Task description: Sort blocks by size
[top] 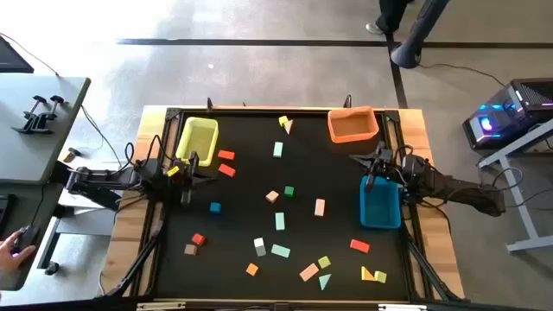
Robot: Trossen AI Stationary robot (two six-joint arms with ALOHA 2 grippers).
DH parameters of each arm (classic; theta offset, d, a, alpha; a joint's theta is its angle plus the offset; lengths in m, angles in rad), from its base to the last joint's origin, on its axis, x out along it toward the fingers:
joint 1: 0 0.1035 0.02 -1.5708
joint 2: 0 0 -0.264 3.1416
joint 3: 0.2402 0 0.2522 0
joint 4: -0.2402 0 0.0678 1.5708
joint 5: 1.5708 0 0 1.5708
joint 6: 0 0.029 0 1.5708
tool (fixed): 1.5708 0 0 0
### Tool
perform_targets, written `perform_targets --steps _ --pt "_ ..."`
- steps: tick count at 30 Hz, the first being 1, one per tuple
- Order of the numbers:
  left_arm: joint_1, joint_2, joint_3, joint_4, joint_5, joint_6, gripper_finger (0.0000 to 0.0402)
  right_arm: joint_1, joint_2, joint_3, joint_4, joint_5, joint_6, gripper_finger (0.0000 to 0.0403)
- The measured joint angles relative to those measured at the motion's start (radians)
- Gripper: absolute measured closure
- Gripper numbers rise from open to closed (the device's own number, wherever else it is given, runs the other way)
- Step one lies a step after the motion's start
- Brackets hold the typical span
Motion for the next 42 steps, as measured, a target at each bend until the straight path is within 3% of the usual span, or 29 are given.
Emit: perform_targets --steps 33,39,42 --pt "0.0 0.0 0.0 0.002 -0.008 -0.002 0.0401 0.0 0.0 0.0 0.0 0.0 0.0 0.04" --pt "0.0 0.01 0.001 0.04 -0.288 -0.161 0.0401 0.0 0.0 0.0 0.0 0.0 0.0 0.04" --pt "0.0 0.01 0.001 0.044 -0.35 -0.175 0.0401 0.0 0.0 0.0 0.0 0.0 0.0 0.04"
